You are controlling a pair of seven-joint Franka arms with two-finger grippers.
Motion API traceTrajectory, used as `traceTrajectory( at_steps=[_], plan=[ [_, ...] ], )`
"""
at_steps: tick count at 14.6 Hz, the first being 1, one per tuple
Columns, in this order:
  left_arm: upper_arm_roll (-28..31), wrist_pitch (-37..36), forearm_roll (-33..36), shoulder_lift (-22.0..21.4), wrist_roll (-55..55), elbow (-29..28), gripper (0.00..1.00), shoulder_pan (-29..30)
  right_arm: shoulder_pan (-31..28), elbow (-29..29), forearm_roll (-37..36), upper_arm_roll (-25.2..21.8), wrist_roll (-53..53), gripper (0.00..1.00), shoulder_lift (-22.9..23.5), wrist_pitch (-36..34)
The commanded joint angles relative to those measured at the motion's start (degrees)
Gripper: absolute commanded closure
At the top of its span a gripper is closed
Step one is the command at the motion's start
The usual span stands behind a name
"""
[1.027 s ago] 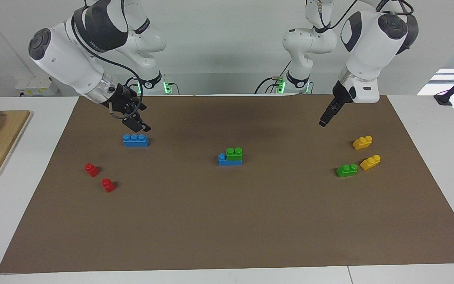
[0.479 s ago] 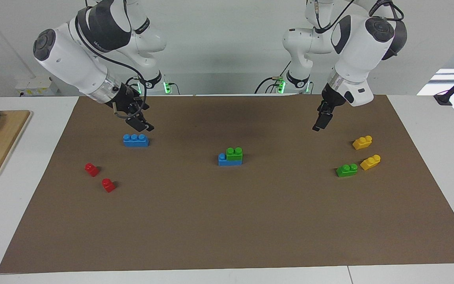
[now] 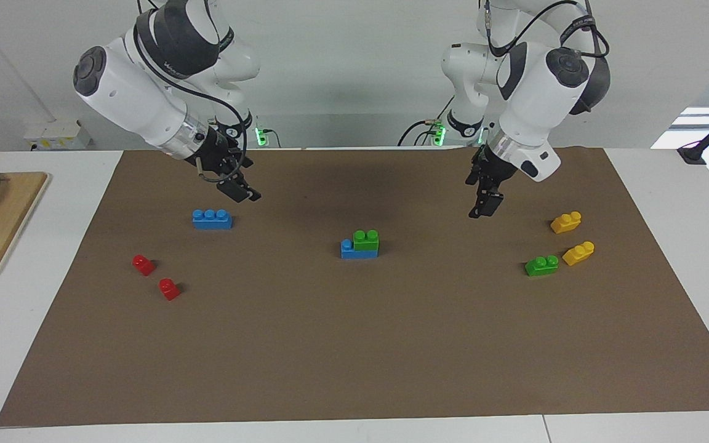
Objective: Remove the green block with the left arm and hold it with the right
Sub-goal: 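Move both grippers toward the joined green and blue block, then grasp the green block with the left gripper while the right gripper approaches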
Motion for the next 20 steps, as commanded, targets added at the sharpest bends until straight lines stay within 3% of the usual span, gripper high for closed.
traceTrajectory(
  at_steps=[1, 9, 15, 17, 20],
  plan=[
    [0.5, 4.1, -0.8, 4.9, -8.2, 3.8, 0.00, -2.4, -0.9, -5.1, 1.7, 0.3, 0.5, 0.02, -2.1, 2.6],
    [0.3, 8.6, -0.7, 12.3, -19.7, 7.0, 0.00, -9.4, 3.0, -5.5, 6.3, 0.3, 9.5, 0.02, 0.1, 9.4],
    [0.5, 4.5, 0.6, 24.1, -28.6, 23.0, 0.00, -12.5, 7.1, -5.8, 7.5, 0.3, 12.1, 0.02, 3.1, 14.7],
    [0.5, 3.4, 0.8, 25.2, -29.5, 24.7, 0.00, -12.5, 7.3, -7.5, 7.4, 0.3, 11.1, 0.02, 3.4, 17.7],
    [0.3, 4.2, 1.4, 25.0, -29.5, 22.8, 0.00, -12.4, 9.3, -8.3, 7.4, 0.3, 9.5, 0.02, 3.7, 21.2]
  ],
)
